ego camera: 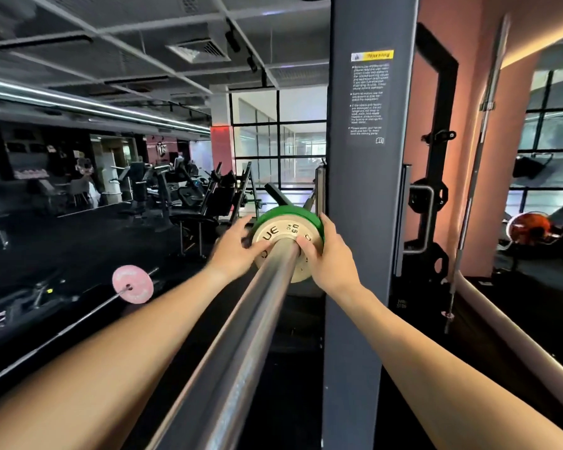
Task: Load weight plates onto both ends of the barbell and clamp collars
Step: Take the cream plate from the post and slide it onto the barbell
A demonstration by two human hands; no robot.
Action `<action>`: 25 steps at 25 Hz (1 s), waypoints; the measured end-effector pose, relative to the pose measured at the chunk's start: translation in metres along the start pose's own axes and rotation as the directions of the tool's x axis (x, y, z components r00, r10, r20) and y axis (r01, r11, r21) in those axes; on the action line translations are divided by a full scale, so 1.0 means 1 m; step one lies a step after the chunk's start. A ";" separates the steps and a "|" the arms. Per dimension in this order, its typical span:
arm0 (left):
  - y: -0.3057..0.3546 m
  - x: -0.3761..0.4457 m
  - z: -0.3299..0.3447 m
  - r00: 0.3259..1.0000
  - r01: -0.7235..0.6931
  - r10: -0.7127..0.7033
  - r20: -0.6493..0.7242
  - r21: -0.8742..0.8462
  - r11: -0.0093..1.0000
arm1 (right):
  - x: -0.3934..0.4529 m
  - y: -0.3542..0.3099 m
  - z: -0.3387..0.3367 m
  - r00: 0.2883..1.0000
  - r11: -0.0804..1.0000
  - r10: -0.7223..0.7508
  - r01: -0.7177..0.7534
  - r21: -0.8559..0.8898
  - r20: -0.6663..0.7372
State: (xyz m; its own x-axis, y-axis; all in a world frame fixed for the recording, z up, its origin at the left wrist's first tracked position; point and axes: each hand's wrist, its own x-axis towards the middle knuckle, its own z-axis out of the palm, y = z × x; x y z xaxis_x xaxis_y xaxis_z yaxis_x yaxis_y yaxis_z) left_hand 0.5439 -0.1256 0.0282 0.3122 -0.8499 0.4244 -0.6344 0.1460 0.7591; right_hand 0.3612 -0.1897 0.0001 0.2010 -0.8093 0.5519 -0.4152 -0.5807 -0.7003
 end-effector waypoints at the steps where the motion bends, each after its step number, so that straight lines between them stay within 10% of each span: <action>1: -0.001 0.003 0.003 1.000 -0.005 0.005 -0.027 0.028 1.000 | 0.003 0.000 -0.001 1.000 1.000 0.017 -0.017 -0.006 0.003; 17: 0.171 -0.164 -0.097 0.999 0.018 -0.023 0.039 0.112 0.994 | -0.099 -0.088 -0.133 0.991 0.993 -0.045 0.058 -0.104 0.127; 25: 0.263 -0.239 -0.010 0.990 -0.059 0.045 0.136 0.103 0.993 | -0.166 -0.063 -0.279 0.991 0.988 0.042 -0.022 -0.155 0.124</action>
State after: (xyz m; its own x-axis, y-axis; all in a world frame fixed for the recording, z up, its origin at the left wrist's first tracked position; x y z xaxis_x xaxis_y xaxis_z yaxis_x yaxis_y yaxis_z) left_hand 0.3097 0.1210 0.1314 0.1844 -0.9033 0.3873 -0.7210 0.1435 0.6779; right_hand 0.1061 0.0054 0.0791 0.2918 -0.8375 0.4621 -0.5523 -0.5419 -0.6335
